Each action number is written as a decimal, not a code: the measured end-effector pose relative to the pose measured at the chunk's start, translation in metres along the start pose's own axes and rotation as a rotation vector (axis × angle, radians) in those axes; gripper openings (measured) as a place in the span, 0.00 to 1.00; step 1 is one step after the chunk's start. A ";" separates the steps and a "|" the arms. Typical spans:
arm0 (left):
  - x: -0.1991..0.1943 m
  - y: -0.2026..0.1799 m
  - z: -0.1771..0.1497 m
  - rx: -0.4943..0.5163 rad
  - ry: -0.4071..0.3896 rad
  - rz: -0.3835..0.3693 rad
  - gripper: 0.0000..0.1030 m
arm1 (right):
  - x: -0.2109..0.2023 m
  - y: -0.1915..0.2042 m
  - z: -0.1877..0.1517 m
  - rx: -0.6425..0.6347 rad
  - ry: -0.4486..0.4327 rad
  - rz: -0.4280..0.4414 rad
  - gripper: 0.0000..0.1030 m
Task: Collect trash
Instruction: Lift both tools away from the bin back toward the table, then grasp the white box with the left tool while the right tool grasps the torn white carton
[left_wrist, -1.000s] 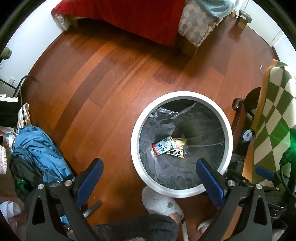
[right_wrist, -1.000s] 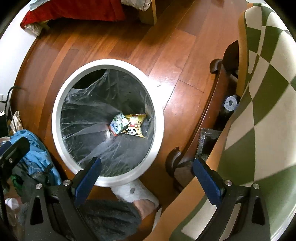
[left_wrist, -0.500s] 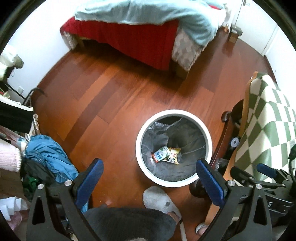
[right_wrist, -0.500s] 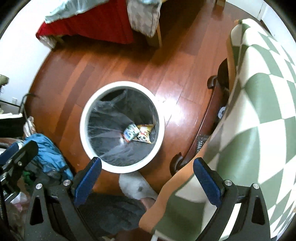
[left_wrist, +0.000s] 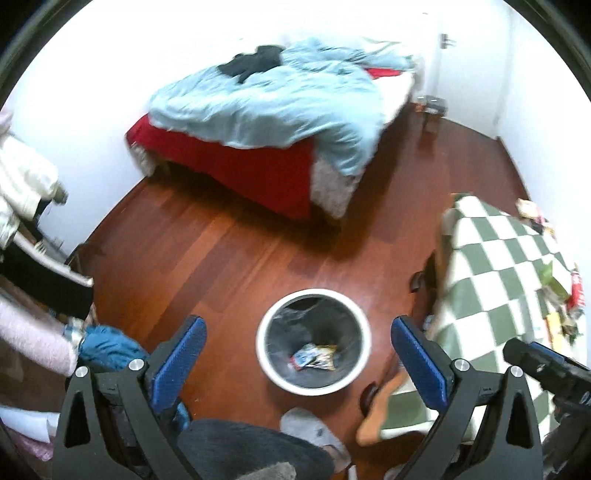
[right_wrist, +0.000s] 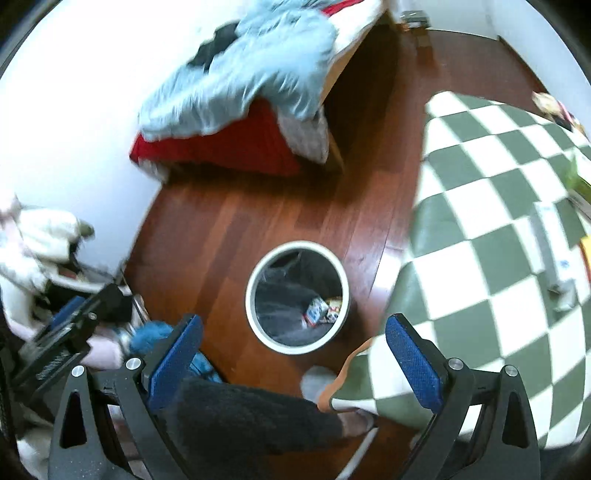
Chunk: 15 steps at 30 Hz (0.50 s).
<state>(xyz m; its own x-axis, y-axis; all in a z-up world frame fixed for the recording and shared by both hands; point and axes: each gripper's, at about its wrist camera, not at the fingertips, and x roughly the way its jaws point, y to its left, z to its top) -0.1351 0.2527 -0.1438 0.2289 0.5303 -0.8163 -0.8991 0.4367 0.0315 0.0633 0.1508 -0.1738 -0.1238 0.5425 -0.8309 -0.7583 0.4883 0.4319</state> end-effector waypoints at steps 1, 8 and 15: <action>-0.004 -0.016 0.001 0.019 -0.005 -0.017 0.99 | -0.011 -0.011 0.001 0.024 -0.015 0.001 0.97; 0.014 -0.150 -0.006 0.163 0.088 -0.176 0.99 | -0.083 -0.135 -0.005 0.231 -0.102 -0.142 0.97; 0.059 -0.308 -0.016 0.284 0.234 -0.274 0.99 | -0.116 -0.289 -0.020 0.405 -0.076 -0.381 0.97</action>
<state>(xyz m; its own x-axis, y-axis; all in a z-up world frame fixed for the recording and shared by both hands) 0.1499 0.1381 -0.2108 0.3238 0.2034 -0.9240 -0.6721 0.7368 -0.0734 0.2846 -0.0669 -0.2093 0.1688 0.3165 -0.9335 -0.4321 0.8750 0.2185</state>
